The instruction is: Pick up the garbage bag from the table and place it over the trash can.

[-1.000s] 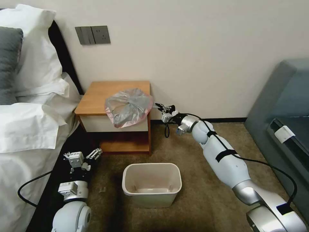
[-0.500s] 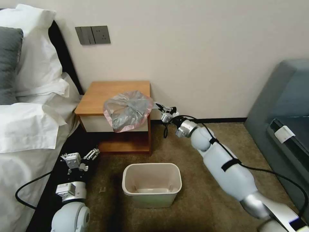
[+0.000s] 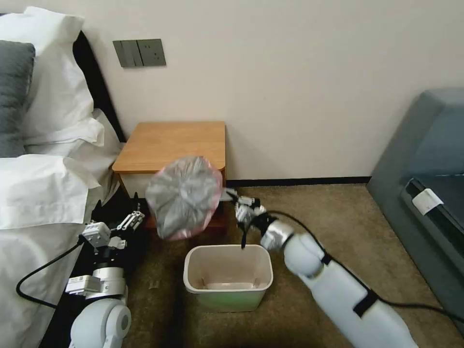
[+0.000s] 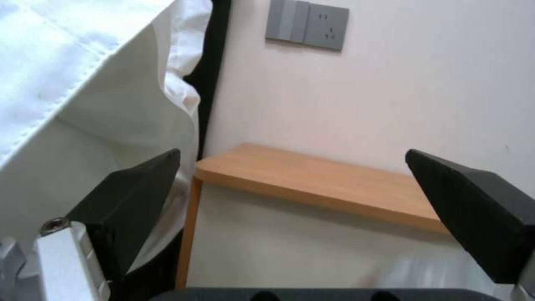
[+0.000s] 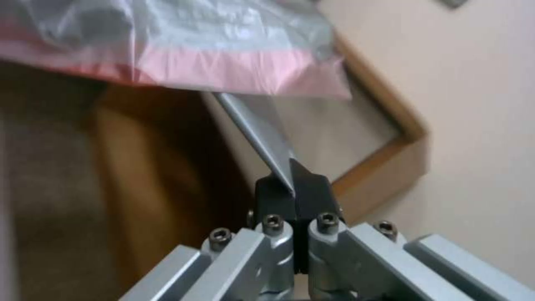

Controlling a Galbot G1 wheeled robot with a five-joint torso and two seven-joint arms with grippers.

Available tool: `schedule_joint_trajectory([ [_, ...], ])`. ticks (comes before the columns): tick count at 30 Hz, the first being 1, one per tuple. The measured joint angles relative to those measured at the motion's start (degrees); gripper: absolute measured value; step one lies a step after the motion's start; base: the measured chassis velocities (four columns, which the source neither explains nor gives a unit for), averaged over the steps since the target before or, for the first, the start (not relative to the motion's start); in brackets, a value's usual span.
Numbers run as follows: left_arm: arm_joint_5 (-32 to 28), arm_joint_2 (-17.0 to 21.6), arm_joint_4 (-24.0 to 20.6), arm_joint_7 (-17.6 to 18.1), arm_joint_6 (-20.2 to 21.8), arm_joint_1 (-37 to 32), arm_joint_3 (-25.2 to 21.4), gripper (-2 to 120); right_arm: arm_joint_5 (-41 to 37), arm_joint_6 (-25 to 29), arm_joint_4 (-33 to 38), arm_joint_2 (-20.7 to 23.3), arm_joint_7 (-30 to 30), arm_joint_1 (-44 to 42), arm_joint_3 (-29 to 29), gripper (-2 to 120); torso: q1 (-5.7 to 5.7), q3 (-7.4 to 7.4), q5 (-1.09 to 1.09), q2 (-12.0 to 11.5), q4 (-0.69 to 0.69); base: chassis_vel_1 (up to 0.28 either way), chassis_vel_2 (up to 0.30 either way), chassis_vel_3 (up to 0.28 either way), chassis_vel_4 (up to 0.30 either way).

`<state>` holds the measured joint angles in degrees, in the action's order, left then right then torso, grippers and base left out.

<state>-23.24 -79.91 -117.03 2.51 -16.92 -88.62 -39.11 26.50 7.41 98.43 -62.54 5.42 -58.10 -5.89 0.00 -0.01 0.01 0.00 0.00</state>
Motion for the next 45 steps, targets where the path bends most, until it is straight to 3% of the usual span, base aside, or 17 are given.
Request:
schedule_joint_trajectory([
  [13, 1.8, -1.1, 0.2, 0.3, 0.4, -0.3, 1.3, 100, 2.8, 1.5, 2.4, 3.8, 0.2, -5.3, -1.0, 0, 0.0, 0.01, 0.0, 0.0, 0.0, 0.0, 0.0, 0.0, 0.0],
  [32, 4.6, -1.1, 1.1, 3.2, 2.2, -0.1, 2.9, 100, -3.0, -1.0, 6.0, 8.6, 2.2, -8.3, -2.3, 0, 0.0, 0.01, -0.01, 0.0, -0.01, 0.0, 0.0, 0.0, 0.0],
  [39, 5.4, -1.3, 2.5, 3.2, 2.3, 0.5, 3.2, 100, -11.0, -3.3, 7.7, 11.1, 4.4, -7.9, -3.7, 28, 0.0, 0.01, 0.0, 0.0, 0.0, 0.0, 0.0, 0.0, 0.0],
  [45, 5.5, -1.0, 2.4, 3.2, 2.3, 0.6, 3.2, 100, -12.8, -3.6, 9.1, 14.2, 5.3, -7.9, -2.8, 48, 0.0, 0.01, 0.0, 0.0, 0.0, 0.0, 0.0, 0.0, 0.0],
])
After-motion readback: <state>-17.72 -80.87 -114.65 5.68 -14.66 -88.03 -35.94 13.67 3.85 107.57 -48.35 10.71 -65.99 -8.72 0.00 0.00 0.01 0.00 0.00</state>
